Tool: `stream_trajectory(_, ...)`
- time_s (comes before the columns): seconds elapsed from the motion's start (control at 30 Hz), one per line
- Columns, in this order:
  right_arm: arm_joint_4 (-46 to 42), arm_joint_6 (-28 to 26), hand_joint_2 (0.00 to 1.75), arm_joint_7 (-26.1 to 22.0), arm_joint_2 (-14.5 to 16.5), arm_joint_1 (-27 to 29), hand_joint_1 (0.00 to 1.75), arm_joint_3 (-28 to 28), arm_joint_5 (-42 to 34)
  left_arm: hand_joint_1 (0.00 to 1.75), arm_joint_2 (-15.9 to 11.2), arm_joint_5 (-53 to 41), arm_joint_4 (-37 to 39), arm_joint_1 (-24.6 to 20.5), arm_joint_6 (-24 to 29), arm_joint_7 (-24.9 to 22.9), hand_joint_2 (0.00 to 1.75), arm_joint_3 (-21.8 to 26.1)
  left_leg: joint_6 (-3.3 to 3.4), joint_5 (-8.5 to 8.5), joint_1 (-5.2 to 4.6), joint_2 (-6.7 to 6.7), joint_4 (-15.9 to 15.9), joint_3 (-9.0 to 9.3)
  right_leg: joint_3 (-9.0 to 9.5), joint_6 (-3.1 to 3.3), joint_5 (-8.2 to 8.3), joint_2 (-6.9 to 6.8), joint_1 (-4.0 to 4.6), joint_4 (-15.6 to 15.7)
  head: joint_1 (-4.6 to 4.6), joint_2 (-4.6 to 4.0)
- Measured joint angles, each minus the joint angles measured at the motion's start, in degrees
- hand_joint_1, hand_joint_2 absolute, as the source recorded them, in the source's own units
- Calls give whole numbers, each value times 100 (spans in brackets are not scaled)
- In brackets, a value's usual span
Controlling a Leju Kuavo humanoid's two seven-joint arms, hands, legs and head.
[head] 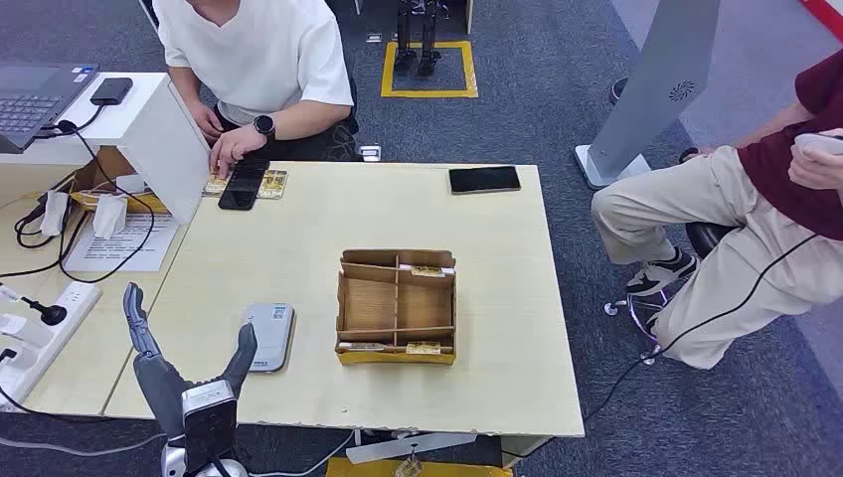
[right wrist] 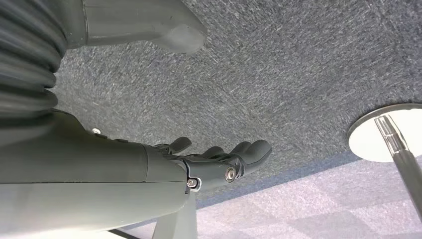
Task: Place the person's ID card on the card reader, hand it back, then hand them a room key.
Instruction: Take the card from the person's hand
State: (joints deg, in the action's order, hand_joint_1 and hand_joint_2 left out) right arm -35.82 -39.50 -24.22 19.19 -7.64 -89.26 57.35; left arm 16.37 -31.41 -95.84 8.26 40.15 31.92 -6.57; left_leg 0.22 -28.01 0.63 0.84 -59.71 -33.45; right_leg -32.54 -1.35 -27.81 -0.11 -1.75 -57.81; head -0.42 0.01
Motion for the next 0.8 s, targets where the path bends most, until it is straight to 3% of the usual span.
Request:
stream_trajectory(0.3, 7, 0, 175, -44, 0, -2, 0, 0, 39, 0, 1, 231, 0, -7, 0, 33, 175, 0, 0, 0, 0, 0, 0, 1, -1, 0, 0, 0, 0, 0, 0, 1)
stream_trajectory(0.47, 43, 0, 175, -82, -1, -9, 0, 0, 132, 0, 2, -98, 1, -49, 0, 50, 175, 4, 0, 0, 0, -1, 0, 2, -1, 0, 0, 2, 0, 0, -1, 1)
stream_trajectory(0.8, 204, 0, 175, -161, -34, -33, 0, 0, 437, 0, -14, -173, 43, -575, 0, -178, 175, 210, 1, 3, 0, -1, -1, 4, 0, -1, 5, 3, 0, 0, -1, 1)
